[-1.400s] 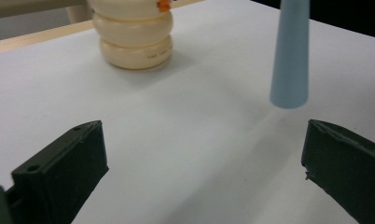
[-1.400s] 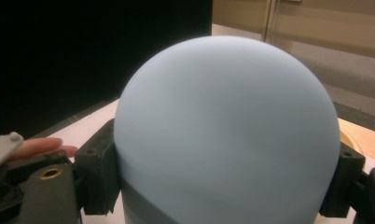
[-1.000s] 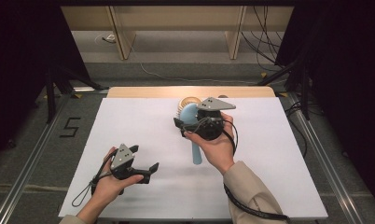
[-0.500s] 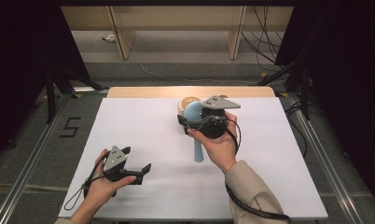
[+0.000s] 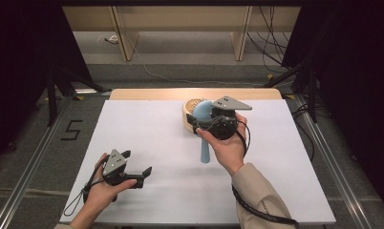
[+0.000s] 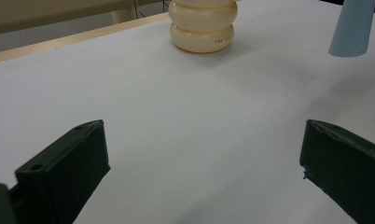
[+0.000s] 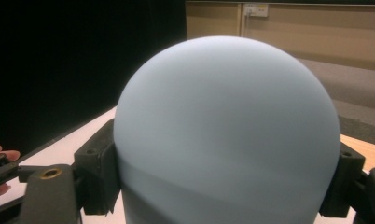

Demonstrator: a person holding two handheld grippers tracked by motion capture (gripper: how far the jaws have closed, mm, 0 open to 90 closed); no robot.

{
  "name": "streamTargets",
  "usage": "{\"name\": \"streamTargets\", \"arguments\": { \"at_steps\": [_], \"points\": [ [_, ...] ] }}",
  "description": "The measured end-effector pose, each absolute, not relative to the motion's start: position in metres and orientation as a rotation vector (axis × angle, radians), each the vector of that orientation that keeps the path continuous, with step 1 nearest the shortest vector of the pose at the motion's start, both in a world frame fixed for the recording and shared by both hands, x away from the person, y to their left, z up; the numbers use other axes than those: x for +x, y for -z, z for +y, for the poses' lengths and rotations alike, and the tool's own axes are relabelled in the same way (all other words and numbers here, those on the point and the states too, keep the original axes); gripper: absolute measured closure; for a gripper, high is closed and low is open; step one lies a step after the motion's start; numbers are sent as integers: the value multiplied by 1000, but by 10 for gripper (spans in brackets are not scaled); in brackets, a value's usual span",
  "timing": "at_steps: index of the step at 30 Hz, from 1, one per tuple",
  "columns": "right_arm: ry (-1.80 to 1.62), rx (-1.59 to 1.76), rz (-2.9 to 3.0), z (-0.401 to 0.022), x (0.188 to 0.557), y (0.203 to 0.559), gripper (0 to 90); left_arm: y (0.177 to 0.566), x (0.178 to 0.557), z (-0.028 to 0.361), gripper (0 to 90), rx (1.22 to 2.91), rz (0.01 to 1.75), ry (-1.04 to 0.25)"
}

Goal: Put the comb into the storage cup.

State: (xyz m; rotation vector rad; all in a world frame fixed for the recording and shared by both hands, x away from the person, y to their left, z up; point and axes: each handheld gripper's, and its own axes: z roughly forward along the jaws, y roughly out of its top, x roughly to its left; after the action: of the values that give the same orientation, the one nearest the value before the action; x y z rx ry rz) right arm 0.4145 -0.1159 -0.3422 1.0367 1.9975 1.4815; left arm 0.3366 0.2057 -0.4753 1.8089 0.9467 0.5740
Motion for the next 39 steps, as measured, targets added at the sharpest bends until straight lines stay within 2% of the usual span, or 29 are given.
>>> {"name": "streamTargets", "arguments": {
  "at_steps": [39],
  "points": [
    [-1499,1073,1901,-134,417,334,212,475,336,204,17,1806,949,-575]
  ]
}}
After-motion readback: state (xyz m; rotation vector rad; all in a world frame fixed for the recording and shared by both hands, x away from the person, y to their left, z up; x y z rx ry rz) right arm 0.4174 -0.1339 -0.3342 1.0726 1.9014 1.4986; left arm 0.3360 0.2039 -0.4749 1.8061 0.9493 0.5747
